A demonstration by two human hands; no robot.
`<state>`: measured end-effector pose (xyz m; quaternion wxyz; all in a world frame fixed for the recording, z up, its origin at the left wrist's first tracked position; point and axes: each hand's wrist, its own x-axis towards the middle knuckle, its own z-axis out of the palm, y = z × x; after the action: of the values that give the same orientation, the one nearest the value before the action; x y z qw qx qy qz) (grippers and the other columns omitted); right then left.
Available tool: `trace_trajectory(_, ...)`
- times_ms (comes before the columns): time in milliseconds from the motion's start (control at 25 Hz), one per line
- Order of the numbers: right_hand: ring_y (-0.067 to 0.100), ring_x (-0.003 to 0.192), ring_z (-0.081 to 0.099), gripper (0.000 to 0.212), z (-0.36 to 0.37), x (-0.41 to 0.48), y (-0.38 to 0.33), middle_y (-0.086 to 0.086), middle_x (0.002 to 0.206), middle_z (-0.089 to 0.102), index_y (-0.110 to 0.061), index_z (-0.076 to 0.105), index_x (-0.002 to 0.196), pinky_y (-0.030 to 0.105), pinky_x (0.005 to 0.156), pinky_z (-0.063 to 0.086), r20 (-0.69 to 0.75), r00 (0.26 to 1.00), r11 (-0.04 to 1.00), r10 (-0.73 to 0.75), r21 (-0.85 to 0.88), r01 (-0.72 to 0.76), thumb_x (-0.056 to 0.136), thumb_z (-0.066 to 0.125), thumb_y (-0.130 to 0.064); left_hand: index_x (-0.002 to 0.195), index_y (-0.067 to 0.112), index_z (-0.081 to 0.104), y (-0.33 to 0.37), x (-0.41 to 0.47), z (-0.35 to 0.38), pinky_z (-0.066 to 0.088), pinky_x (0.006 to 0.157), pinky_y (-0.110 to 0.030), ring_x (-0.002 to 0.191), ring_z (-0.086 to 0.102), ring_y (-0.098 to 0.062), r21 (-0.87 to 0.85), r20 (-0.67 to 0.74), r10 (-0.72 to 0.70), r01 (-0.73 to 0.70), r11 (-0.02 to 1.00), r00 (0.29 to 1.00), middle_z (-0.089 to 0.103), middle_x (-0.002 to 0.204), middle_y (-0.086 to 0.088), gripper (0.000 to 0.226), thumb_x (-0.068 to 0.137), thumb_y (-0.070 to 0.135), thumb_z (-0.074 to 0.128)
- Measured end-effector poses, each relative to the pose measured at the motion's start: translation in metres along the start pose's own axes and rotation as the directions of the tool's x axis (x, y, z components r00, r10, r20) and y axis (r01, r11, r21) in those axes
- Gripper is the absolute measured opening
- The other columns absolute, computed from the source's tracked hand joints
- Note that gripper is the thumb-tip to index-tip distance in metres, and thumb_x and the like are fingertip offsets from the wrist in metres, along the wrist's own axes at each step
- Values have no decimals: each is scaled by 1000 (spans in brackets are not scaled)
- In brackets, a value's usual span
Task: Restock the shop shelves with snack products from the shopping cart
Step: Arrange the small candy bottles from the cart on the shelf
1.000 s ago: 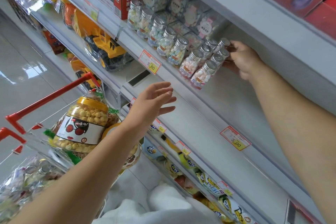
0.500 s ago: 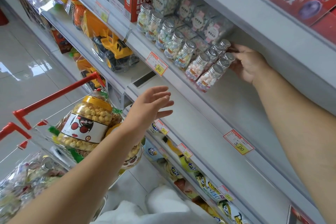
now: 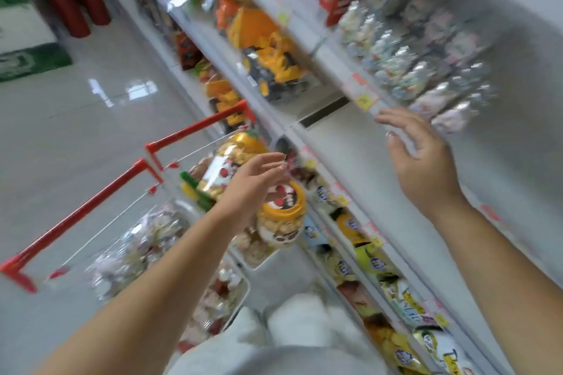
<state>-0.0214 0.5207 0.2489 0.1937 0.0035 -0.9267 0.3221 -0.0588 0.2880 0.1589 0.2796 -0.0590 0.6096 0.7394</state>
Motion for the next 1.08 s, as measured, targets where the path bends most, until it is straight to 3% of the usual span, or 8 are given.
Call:
trace_trajectory(120,12,124,53,29,103,-37,-30,-9,122,60,-22,66,114,29,108,40,362,924,971,125,145,-188,93,50,-11,118,20,64,-45,-24,-91,59,81,-31,109,68,-21,-5,-221,-119,121,993,968,71,117,-4,20,99,17,59)
trace_trajectory(240,16,111,58,33,206,-78,-41,-8,127,55,-31,58,125,30,95,47,762,610,951,219,-26,-309,97,51,-15,116,15,62,-100,-62,-165,55,75,-29,104,65,-25,-119,-436,-272,244,962,858,68,113,-8,18,99,10,57)
trace_trajectory(400,23,105,61,41,305,-118,-28,3,130,56,-29,49,137,37,86,51,895,296,927,334,-255,-275,98,49,-18,117,12,59,-170,-103,-207,53,74,-31,85,61,-15,-298,-587,-431,313,902,685,64,107,-10,20,99,4,54)
trace_trajectory(520,19,101,61,44,355,-131,-21,4,136,55,-24,49,139,31,78,50,917,224,937,331,-290,-195,96,50,-15,119,10,58,-213,-118,-214,53,76,-29,84,60,-12,-418,-623,-518,310,854,586,63,102,-6,22,100,1,51)
trace_trajectory(640,20,122,53,41,395,-141,-20,2,141,53,-19,54,137,27,90,42,946,207,966,249,-258,16,96,49,-14,118,10,60,-254,-124,-217,52,76,-27,92,60,-15,-471,-638,-575,332,817,512,64,109,-8,21,99,4,54)
trace_trajectory(800,24,127,48,37,439,-166,-23,6,138,55,-17,57,133,34,104,39,989,132,960,73,-105,258,96,52,-17,113,16,62,-294,-126,-219,53,91,-40,99,60,-19,-458,-679,-591,377,805,436,65,114,-7,16,98,11,59)
trace_trajectory(1000,28,118,39,39,463,-195,-35,8,124,43,-24,56,124,33,88,36,999,26,833,-37,17,553,87,61,-13,121,20,63,-333,-127,-212,54,96,-46,104,66,-25,-272,-664,-581,571,775,471,68,116,-4,30,91,17,61)
trace_trajectory(1080,27,115,37,43,458,-207,-34,7,123,43,-25,53,125,35,87,34,980,-89,704,-179,191,684,83,62,-17,130,20,60,-340,-125,-205,52,93,-38,108,64,-26,11,-670,-510,694,720,540,68,120,-2,37,92,20,60)
